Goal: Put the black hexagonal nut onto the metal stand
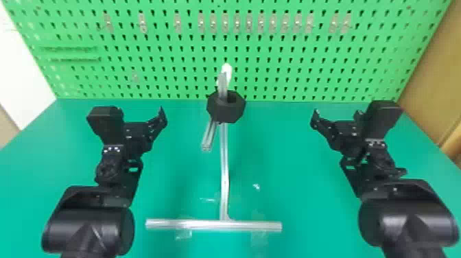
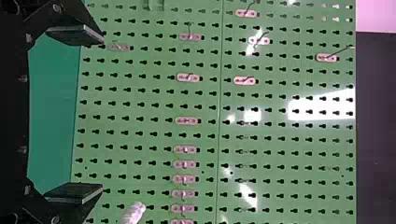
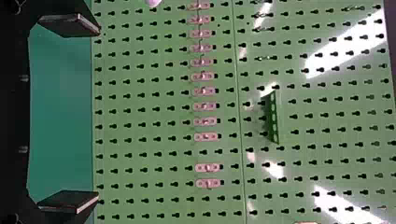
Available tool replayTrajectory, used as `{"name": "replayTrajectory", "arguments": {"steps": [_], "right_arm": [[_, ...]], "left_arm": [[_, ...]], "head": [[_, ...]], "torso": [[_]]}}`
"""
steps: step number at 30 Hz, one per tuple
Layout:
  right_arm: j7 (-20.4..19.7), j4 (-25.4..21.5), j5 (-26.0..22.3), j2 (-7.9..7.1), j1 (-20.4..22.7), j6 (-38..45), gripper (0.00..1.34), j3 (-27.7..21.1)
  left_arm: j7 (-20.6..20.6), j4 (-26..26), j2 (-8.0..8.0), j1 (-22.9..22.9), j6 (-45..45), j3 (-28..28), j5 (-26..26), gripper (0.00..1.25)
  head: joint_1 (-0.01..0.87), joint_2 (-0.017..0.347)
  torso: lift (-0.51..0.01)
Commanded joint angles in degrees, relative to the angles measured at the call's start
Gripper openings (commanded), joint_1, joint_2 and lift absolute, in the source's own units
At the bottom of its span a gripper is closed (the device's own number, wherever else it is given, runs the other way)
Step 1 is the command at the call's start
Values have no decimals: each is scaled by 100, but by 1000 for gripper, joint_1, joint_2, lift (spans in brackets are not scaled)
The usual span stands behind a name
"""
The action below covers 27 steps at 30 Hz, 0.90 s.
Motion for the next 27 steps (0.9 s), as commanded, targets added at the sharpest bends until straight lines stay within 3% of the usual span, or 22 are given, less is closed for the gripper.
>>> {"name": "replayTrajectory", "arguments": {"steps": [1,27], "right_arm": [[0,0,0,-1,-3,4,1261,2],[0,0,-9,-18,-21,48,1261,28]], "left_arm": [[0,-1,0,0,-3,0,8,1081],[0,8,-9,9,-20,9,34,1081]], "head": [[693,81],[693,81]], "torso": [[-1],[-1]]}}
